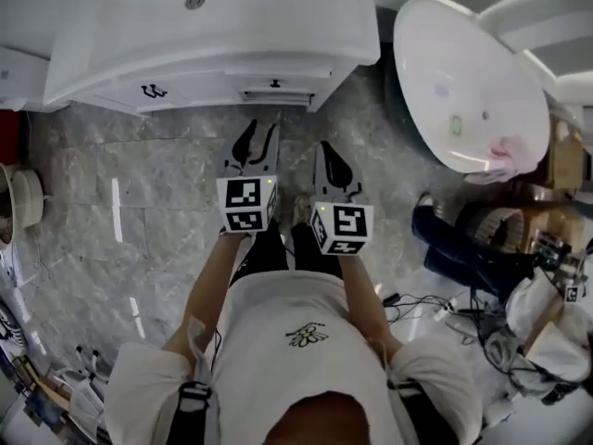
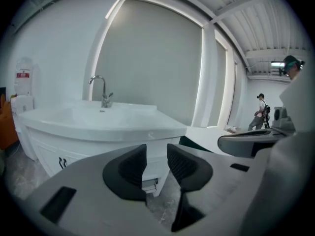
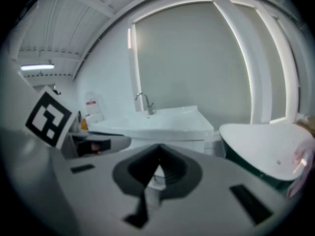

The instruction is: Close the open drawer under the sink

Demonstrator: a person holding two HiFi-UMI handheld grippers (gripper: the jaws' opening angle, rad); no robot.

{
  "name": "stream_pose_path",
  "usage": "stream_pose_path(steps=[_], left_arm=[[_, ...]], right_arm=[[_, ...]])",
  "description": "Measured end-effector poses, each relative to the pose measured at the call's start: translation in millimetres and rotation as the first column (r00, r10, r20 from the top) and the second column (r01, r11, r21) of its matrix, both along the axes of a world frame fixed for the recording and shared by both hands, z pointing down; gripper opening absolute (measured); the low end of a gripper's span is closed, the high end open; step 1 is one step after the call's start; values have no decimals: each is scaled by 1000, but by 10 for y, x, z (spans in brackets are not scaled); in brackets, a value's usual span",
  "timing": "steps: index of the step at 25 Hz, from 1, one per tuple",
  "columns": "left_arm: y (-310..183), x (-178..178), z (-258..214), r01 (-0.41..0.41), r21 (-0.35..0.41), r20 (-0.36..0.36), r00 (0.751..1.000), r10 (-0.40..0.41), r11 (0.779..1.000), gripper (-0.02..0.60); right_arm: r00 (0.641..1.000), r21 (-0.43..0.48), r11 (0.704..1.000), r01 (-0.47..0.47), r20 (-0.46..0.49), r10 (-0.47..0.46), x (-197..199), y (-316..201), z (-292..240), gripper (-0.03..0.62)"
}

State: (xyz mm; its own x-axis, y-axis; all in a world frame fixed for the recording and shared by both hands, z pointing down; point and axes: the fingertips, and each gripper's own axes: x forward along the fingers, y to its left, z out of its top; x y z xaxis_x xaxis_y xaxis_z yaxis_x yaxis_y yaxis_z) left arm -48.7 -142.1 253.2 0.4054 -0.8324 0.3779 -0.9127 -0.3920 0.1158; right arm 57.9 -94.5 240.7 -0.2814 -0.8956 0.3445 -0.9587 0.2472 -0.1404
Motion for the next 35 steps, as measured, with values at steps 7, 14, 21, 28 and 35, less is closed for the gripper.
stream_pose_path(steps=[7,14,21,28,35], left_arm=[[727,76,-851,-94,174,35,995,89,980,55],[716,-218,-957,25,201,92,995,-44,979,32],[741,-312,-1170,42,280,101,992,-73,959,31],[736,-271,-1282,61,304,68,994,-86,951,29],[753,-344,-1285,70,289,60,994,-91,955,29]], right_arm=[[997,13,997,72,1,-72,-103,407,-612,29],[990,76,987,141,-11,-141,-167,498,-823,29],[993,130,985,114,-24,-111,-35,425,-949,28],[995,137,986,93,-39,-89,-1,381,-974,28],[991,129,984,123,-59,-116,-142,451,-990,28]])
